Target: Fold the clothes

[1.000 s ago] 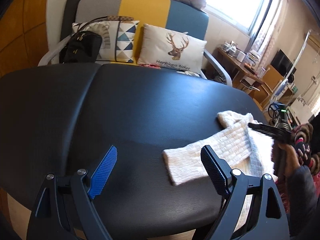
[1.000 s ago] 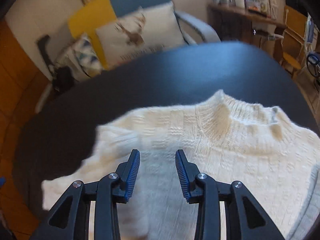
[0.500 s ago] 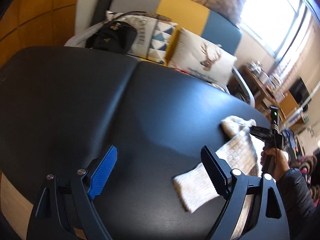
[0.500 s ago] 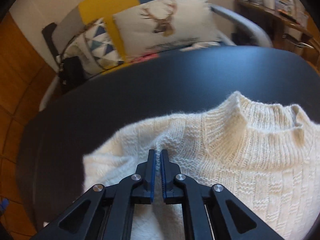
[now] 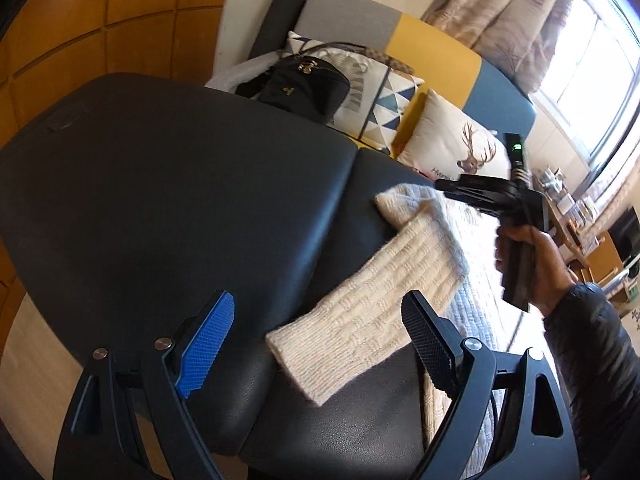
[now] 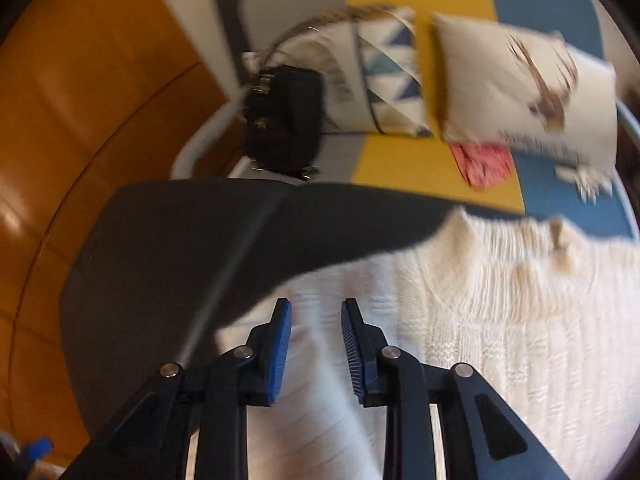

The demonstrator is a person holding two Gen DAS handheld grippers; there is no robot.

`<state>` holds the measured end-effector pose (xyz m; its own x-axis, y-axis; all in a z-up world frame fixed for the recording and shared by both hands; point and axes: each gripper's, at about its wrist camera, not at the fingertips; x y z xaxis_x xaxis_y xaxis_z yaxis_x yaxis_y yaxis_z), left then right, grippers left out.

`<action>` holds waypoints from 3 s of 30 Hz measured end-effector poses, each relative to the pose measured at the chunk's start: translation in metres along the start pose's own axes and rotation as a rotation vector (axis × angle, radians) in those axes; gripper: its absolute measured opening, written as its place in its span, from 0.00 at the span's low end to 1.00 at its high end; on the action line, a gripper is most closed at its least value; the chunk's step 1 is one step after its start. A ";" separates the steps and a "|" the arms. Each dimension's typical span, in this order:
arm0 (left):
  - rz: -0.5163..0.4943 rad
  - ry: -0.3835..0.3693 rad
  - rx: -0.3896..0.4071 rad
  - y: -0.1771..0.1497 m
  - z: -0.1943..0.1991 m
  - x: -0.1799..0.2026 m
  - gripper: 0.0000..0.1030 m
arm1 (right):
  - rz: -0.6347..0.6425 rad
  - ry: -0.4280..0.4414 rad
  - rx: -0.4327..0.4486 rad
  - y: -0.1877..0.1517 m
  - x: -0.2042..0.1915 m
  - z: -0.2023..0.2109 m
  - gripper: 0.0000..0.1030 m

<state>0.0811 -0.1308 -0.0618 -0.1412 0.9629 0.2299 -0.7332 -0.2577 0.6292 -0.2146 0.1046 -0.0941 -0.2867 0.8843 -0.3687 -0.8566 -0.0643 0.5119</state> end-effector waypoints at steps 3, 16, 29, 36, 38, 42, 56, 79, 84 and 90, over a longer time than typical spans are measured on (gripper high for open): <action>0.029 -0.035 -0.010 -0.007 0.007 -0.006 0.86 | 0.130 0.024 0.010 -0.037 -0.014 0.047 0.26; 0.015 -0.083 -0.031 -0.039 0.019 0.000 0.86 | 0.383 -0.145 -0.217 -0.308 0.020 0.167 0.27; -0.053 -0.068 0.043 -0.025 0.041 0.015 0.86 | 0.296 -0.027 -0.129 -0.278 -0.026 0.160 0.29; -0.008 -0.051 0.054 -0.026 0.041 -0.004 0.86 | 0.582 0.064 -0.025 -0.233 -0.106 0.146 0.40; -0.004 -0.041 0.058 -0.028 0.044 -0.009 0.86 | 0.646 0.074 -0.073 -0.228 -0.137 0.110 0.40; -0.005 0.007 0.055 -0.033 0.050 -0.020 0.86 | 0.795 -0.005 -0.201 -0.231 -0.187 0.028 0.39; 0.144 -0.035 0.033 -0.052 0.034 -0.068 0.86 | 0.432 0.186 -0.175 -0.202 -0.161 0.027 0.09; -0.478 -0.007 0.060 -0.024 -0.047 0.152 0.93 | -0.119 -0.269 0.005 -0.307 0.136 0.218 0.34; -0.440 -0.136 -0.100 -0.029 -0.084 0.128 0.76 | -0.214 -0.255 0.054 -0.325 0.160 0.234 0.34; -0.348 -0.104 -0.227 -0.028 -0.121 0.081 0.14 | -0.195 -0.267 0.023 -0.323 0.155 0.205 0.36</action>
<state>0.0098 -0.0359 -0.1509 0.1995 0.9733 0.1139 -0.8550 0.1161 0.5055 0.1053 0.3575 -0.1579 0.0071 0.9690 -0.2469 -0.8734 0.1263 0.4704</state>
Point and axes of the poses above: each gripper's, at about its wrist camera, not at the fingertips, and z roughly against the way its jaws point, x to its right, y to its top, and after that the axes turned 8 degrees about -z, right-handed
